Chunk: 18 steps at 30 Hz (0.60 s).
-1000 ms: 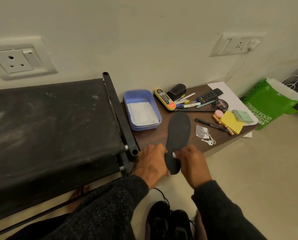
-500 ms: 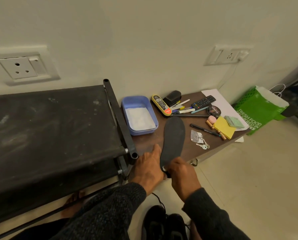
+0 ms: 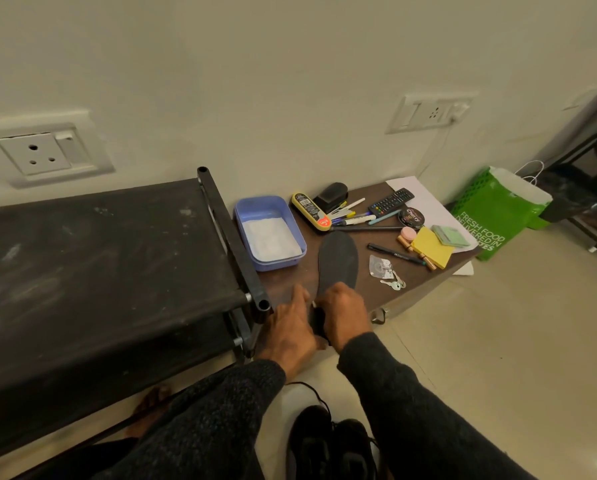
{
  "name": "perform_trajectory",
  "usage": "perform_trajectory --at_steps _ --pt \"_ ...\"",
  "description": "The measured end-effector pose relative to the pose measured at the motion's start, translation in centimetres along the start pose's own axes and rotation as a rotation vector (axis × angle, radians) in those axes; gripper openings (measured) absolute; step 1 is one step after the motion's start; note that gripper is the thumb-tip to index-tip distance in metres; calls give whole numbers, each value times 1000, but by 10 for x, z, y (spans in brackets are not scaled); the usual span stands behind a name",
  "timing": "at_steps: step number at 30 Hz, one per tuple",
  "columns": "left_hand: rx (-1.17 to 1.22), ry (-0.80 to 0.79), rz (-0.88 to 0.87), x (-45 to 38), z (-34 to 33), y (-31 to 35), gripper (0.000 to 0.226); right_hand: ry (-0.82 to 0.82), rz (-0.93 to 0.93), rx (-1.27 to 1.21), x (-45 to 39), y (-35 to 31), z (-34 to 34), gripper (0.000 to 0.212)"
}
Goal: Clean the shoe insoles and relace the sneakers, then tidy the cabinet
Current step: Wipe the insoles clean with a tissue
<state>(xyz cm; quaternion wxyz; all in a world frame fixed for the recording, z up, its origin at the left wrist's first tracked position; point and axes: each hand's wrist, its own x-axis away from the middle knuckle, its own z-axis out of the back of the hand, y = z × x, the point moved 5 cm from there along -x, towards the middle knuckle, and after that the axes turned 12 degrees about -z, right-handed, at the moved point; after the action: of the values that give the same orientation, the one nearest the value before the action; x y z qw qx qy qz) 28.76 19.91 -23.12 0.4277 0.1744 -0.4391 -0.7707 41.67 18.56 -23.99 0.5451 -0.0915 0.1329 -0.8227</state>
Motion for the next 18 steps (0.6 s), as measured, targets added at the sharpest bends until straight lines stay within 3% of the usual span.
perform_trajectory --at_steps 3,7,10,12,15,18 --pt "-53 -21 -19 6 4 0 58 -32 122 -25 45 -5 1 11" --pt "-115 -130 -35 8 0 6 83 -21 160 -107 69 5 17 18" --pt "-177 -185 -44 9 -8 11 95 16 -69 -361 76 29 29 18" --pt "-149 -160 -4 13 -10 10 85 -15 -292 -587 77 48 31 19" --pt "50 -87 172 23 -16 5 65 -14 -470 -827 75 62 31 20" --pt "494 -24 390 33 -36 3 76 17 -487 -862 71 58 32 20"
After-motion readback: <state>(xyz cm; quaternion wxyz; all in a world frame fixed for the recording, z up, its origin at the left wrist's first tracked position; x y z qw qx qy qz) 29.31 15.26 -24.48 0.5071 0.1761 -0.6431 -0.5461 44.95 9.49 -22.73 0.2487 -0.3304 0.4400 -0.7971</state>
